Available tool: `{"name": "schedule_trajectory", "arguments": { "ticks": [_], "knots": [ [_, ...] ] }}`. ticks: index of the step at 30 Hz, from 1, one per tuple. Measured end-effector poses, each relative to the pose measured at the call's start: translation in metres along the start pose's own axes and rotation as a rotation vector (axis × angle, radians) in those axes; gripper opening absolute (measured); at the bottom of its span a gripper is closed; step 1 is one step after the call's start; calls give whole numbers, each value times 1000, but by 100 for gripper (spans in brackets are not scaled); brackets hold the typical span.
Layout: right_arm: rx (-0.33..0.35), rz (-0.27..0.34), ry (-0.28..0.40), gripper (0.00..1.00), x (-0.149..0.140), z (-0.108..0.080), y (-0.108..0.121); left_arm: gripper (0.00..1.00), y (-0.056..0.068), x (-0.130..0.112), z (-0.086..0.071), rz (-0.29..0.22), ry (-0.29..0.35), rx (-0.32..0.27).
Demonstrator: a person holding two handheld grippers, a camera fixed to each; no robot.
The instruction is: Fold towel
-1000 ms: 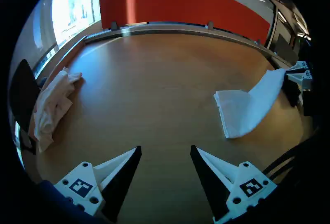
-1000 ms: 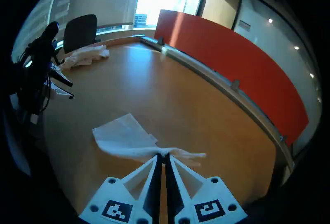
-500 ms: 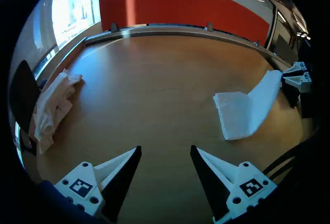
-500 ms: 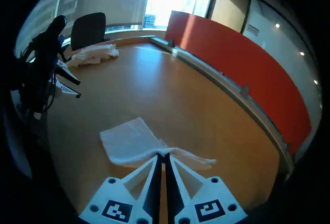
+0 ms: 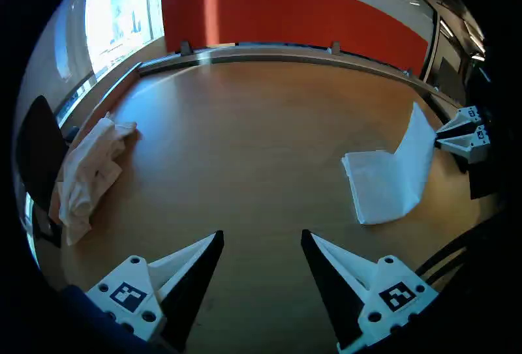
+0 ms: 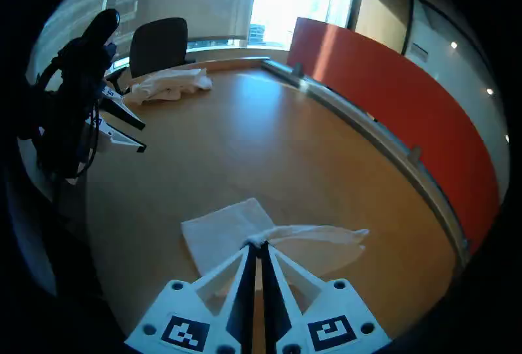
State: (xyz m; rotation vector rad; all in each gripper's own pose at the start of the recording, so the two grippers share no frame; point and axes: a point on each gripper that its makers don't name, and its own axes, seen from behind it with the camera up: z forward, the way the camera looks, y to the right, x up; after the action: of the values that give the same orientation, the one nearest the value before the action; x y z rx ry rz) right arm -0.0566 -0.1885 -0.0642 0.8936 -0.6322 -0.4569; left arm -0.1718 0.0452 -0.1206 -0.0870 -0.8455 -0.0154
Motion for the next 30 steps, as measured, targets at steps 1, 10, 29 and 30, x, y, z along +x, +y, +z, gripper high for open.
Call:
{"name": "schedule_trajectory", "arguments": {
  "ticks": [1,10,29,30],
  "knots": [
    [6,0,-1,5,0,3,-3,88,-1,0,-1,-1,1,1],
    [76,32,-8,5,0,34,-34,88,-16,0,-6,-15,5,20],
    [161,54,-54,5,-14,59,-65,88,-34,-9,-9,-37,-5,48],
    [162,53,-54,5,-14,59,-65,88,-34,-9,-9,-36,-5,48]
  ]
}}
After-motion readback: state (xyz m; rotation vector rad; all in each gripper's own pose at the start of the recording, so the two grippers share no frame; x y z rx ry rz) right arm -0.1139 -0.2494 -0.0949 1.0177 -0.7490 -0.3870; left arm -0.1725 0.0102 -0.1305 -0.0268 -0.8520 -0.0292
